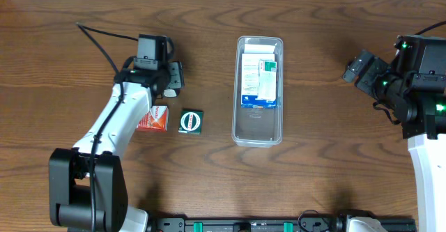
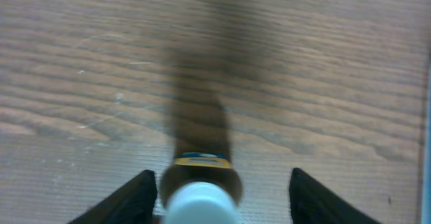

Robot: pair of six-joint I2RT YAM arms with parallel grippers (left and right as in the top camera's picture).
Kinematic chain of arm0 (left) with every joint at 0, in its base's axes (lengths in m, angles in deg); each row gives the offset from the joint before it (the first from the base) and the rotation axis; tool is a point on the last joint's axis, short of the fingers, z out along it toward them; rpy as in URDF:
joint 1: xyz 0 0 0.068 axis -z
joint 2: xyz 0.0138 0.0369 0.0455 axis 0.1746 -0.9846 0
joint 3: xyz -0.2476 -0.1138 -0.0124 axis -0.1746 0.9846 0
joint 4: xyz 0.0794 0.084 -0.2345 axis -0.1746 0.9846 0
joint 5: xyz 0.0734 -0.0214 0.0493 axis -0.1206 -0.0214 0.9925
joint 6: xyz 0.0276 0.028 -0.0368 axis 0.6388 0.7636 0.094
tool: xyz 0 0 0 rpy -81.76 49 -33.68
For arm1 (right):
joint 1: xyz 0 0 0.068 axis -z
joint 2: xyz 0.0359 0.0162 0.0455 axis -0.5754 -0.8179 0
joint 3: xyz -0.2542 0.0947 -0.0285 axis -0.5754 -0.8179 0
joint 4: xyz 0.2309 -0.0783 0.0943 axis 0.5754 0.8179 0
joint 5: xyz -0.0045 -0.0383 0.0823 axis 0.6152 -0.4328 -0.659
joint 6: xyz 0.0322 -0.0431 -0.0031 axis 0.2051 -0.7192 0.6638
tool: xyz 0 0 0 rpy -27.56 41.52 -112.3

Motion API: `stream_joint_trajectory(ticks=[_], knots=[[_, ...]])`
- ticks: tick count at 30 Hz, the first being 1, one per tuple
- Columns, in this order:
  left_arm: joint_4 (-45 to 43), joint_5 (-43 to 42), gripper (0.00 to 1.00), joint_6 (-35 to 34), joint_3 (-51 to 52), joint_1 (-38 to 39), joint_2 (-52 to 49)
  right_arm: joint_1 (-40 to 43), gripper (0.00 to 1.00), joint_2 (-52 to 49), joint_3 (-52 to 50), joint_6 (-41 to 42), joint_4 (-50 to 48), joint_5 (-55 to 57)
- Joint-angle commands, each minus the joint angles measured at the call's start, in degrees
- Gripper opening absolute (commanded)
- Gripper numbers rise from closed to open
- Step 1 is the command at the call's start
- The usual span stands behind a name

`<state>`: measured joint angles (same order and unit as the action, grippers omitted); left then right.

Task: Pack container
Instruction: 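Reach left gripper to the dark bottle and grasp its cap, then carry the bottle with left gripper and lower it into the container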

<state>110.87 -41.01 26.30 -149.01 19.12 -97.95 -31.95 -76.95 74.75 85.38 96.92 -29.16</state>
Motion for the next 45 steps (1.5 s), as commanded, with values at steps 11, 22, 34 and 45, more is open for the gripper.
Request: stream_joint_trajectory(ticks=[11,22,34,45], knots=[[1.9,2.3,0.46,1.3,-0.5,0.5,-0.2,0.2,0.99,0.1,0.1,0.6,0.1,0.0],[2.3,3.3,0.2,1.3,-0.5,0.6,-0.2,0.2,0.99,0.1,0.1,0.6,0.0,0.0],[7.5,6.1,0.19,2.6,-0.7,3.6,14.1,0.2,0.99,0.1,0.1,0.6,0.0,0.0],[13.0,14.4,0.19,2.1,-0.7,23.3,31.6,0.2,0.99,0.1,0.1,0.6,0.1,0.0]])
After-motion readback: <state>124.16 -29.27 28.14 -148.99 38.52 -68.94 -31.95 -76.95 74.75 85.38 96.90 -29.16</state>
